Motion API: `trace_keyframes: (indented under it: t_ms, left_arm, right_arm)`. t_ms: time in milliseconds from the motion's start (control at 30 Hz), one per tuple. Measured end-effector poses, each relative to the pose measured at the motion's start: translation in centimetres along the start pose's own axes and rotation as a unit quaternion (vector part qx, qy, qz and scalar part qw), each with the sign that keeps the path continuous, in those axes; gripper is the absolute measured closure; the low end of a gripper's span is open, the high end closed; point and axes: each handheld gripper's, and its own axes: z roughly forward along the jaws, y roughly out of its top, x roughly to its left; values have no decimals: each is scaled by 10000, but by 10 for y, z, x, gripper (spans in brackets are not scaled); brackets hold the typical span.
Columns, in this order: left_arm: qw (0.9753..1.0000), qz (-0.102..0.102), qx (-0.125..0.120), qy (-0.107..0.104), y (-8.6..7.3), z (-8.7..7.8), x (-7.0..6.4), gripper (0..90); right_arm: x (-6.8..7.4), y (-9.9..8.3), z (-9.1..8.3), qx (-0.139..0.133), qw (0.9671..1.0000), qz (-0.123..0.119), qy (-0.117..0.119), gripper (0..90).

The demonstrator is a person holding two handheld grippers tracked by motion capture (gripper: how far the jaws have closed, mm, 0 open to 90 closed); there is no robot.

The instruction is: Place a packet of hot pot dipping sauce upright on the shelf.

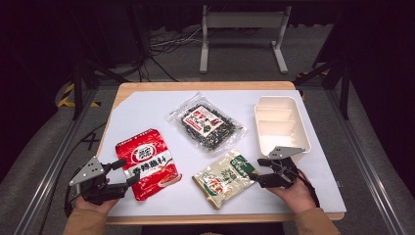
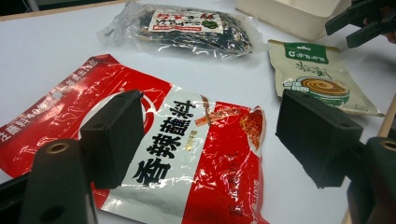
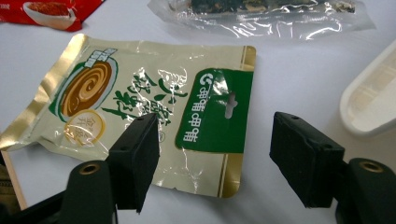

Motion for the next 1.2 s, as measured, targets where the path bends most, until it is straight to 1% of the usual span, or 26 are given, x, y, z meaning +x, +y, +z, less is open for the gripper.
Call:
trace_keyframes:
  t_ms: [167, 200, 400, 500, 667, 733, 767, 900, 967, 1000, 1100, 1133, 1167, 1200]
  left_arm:
    - [10000, 25, 19, -21, 0, 0, 1, 237]
    - [10000, -10, 25, -29, 0, 0, 1, 237]
    - [10000, -1, 37, -33, 0, 0, 1, 238]
    - [10000, 10, 31, -29, 0, 0, 1, 240]
    - [10000, -1, 34, -26, 0, 0, 1, 241]
    - [10000, 0, 44, -35, 0, 0, 1, 242]
    - [10000, -2, 44, -33, 0, 0, 1, 242]
    - [10000, -6, 47, -34, 0, 0, 1, 242]
    - [10000, -3, 46, -34, 0, 0, 1, 243]
    - [10000, -5, 40, -30, 0, 0, 1, 243]
    - [10000, 8, 41, -30, 0, 0, 1, 243]
    - [10000, 6, 38, -29, 0, 0, 1, 243]
    - [10000, 6, 38, -29, 0, 0, 1, 243]
    - [10000, -6, 46, -35, 0, 0, 1, 243]
  right_arm:
    - [0, -2, 5, 177, 9998, 20, -3, 322]
    - [0, -3, 6, 210, 9998, 33, -9, 321]
    - [-3, -5, 11, 405, 9990, 165, 30, 320]
    - [-3, -5, 12, 451, 9987, 215, 41, 319]
    - [-4, -7, 16, 585, 9975, 363, 147, 325]
    - [-4, -7, 17, 606, 9973, 384, 175, 328]
    - [-4, -7, 18, 647, 9967, 439, 207, 345]
    - [-3, -6, 18, 653, 9965, 458, 266, 370]
    - [-3, -6, 17, 648, 9960, 514, 325, 405]
    - [-4, -5, 17, 621, 9960, 521, 381, 411]
    - [-4, -5, 14, 552, 9958, 584, 429, 437]
    - [-5, -3, 12, 477, 9957, 632, 484, 458]
    - [-5, -3, 12, 477, 9957, 632, 484, 458]
    - [-4, -3, 10, 457, 9954, 673, 514, 482]
